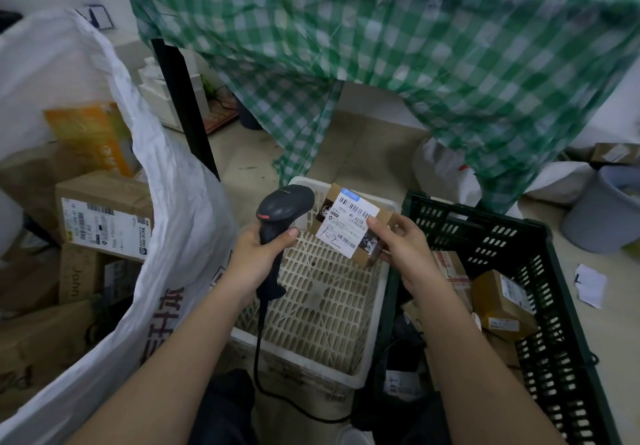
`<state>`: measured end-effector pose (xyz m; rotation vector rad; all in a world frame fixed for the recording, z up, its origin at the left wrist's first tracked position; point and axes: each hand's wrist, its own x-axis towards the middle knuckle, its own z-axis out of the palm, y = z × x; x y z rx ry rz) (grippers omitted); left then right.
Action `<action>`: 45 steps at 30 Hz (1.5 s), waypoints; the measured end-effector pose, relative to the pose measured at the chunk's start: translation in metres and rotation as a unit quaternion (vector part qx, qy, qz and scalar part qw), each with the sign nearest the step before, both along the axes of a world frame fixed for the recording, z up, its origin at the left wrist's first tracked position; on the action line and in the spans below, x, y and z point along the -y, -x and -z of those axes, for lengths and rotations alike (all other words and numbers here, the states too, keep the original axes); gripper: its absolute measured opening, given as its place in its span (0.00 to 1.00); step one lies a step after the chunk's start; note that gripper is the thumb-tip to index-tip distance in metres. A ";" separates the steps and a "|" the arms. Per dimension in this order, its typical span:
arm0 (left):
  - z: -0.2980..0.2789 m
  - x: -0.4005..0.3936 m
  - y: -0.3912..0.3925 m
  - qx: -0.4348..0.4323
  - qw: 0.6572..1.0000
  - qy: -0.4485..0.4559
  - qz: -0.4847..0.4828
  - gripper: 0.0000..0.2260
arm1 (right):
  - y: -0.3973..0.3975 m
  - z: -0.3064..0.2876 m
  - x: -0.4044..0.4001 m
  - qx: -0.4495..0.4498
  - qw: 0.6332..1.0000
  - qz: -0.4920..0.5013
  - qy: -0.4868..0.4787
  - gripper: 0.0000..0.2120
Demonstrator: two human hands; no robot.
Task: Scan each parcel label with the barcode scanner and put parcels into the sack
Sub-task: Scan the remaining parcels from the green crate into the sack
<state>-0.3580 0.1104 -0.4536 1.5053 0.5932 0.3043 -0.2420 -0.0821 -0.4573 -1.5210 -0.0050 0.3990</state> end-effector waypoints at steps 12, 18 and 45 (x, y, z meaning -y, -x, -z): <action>0.005 0.002 0.003 -0.046 0.981 -0.124 0.140 0.08 | -0.009 0.020 -0.001 0.002 1.000 -0.018 0.011 0.09; 0.001 0.005 0.004 -0.047 0.979 -0.129 0.149 0.08 | -0.011 0.020 0.000 0.000 1.000 -0.017 -0.014 0.08; 0.001 0.014 0.006 0.000 0.981 -0.140 0.135 0.14 | -0.009 0.023 0.003 0.004 0.999 -0.014 -0.049 0.17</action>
